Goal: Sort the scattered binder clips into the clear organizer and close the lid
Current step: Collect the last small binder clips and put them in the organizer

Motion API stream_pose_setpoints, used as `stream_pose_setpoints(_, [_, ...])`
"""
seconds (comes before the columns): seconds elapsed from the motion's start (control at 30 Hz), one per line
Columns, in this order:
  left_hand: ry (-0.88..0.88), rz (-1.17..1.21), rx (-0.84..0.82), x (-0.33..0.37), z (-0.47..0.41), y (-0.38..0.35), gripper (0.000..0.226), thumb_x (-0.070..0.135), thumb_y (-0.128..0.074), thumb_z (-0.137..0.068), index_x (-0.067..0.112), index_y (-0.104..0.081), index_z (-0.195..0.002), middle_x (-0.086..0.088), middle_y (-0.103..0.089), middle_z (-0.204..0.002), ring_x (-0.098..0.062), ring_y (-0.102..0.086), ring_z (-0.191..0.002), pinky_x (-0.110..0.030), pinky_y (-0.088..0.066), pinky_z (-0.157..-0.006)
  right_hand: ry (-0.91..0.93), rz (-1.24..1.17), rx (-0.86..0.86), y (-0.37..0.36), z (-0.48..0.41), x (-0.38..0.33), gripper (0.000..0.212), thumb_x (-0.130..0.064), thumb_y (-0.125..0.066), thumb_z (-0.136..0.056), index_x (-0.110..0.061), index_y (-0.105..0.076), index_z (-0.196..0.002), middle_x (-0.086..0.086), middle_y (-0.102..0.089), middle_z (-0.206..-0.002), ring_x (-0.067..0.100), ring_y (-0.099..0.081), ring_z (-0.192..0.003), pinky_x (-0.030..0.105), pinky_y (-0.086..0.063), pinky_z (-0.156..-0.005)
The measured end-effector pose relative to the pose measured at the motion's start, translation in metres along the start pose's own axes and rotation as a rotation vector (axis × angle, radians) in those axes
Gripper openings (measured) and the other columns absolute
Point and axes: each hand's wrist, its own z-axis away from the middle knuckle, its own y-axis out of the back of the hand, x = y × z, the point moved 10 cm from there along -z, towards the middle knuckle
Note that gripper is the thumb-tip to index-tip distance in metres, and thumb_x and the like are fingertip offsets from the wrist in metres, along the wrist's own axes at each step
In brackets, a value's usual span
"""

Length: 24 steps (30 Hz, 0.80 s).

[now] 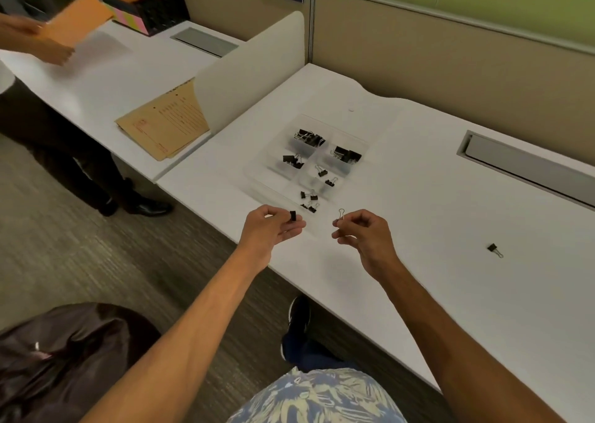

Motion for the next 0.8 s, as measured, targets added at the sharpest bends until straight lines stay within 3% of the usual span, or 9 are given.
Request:
stream_pose_setpoints(0.17, [0.011,-0.089,-0.030,0.015,-0.048,-0.003,0.007,-0.002,-0.055,-0.093,0.003,-0.057,-0.098,-0.030,-0.070,-0.097,-0.041,-0.072,-0.086,-0.044,-0.059,-0.083,0.026,0.064,0.041,-0.011,-0.043,-0.007,0.010,0.003,-0.071,-0.082,0.002,-0.064,-0.090,0.017,-0.068,-0.080,0.028,-0.065,-0.063,0.035,-0.054,-0.059])
stream_pose_setpoints(0.27, [0.036,-0.170,-0.045,0.019,-0.078,-0.005,0.015,-0.002,-0.054,-0.093,0.000,-0.057,-0.107,-0.029,-0.069,-0.096,-0.038,-0.071,-0.083,-0.040,-0.060,-0.080,0.021,0.113,0.057,-0.018,-0.069,-0.006,0.009,-0.004,-0.073,-0.083,-0.003,-0.067,-0.089,0.014,-0.068,-0.078,0.024,-0.064,-0.063,0.034,-0.053,-0.059])
stream_pose_setpoints(0.33, [0.048,-0.225,-0.053,0.022,-0.096,-0.008,0.021,-0.003,-0.054,-0.091,-0.002,-0.055,-0.112,-0.026,-0.070,-0.093,-0.035,-0.072,-0.081,-0.038,-0.060,-0.077,0.024,0.186,0.080,-0.021,-0.083,-0.006,0.007,-0.009,-0.074,-0.084,-0.007,-0.069,-0.088,0.009,-0.070,-0.078,0.021,-0.065,-0.063,0.032,-0.052,-0.058])
stream_pose_setpoints(0.43, [0.021,-0.339,-0.091,0.030,-0.122,-0.019,0.014,-0.002,-0.059,-0.090,-0.006,-0.060,-0.104,-0.025,-0.072,-0.094,-0.032,-0.074,-0.081,-0.035,-0.060,-0.075,0.026,0.358,0.124,-0.024,-0.102,-0.010,0.003,-0.014,-0.074,-0.084,-0.014,-0.071,-0.086,0.001,-0.071,-0.078,0.014,-0.065,-0.061,0.026,-0.050,-0.052])
stream_pose_setpoints(0.57, [-0.095,-0.595,-0.097,0.044,-0.150,-0.032,0.006,0.000,-0.067,-0.084,0.000,-0.070,-0.089,-0.017,-0.073,-0.079,-0.025,-0.074,-0.071,-0.039,-0.062,-0.073,0.022,0.532,0.162,-0.025,-0.121,-0.011,0.008,-0.015,-0.074,-0.083,-0.016,-0.072,-0.091,-0.004,-0.071,-0.080,0.011,-0.066,-0.058,0.019,-0.047,-0.051])
stream_pose_setpoints(0.63, [-0.156,-0.743,-0.101,0.046,-0.162,-0.039,0.005,0.005,-0.071,-0.083,0.007,-0.073,-0.086,-0.010,-0.073,-0.073,-0.020,-0.073,-0.064,-0.038,-0.062,-0.070,0.010,0.619,0.175,-0.027,-0.126,-0.009,0.015,-0.018,-0.075,-0.082,-0.021,-0.066,-0.094,-0.005,-0.070,-0.079,0.012,-0.066,-0.059,0.025,-0.053,-0.055])
stream_pose_setpoints(0.8, [-0.231,-1.107,-0.122,0.044,-0.179,-0.049,0.010,0.020,-0.077,-0.081,0.020,-0.070,-0.088,0.005,-0.071,-0.069,-0.005,-0.067,-0.050,-0.026,-0.056,-0.061,0.016,0.903,0.212,-0.037,-0.134,-0.013,0.009,-0.022,-0.070,-0.083,-0.027,-0.063,-0.087,-0.011,-0.068,-0.077,0.012,-0.063,-0.068,0.024,-0.046,-0.056])
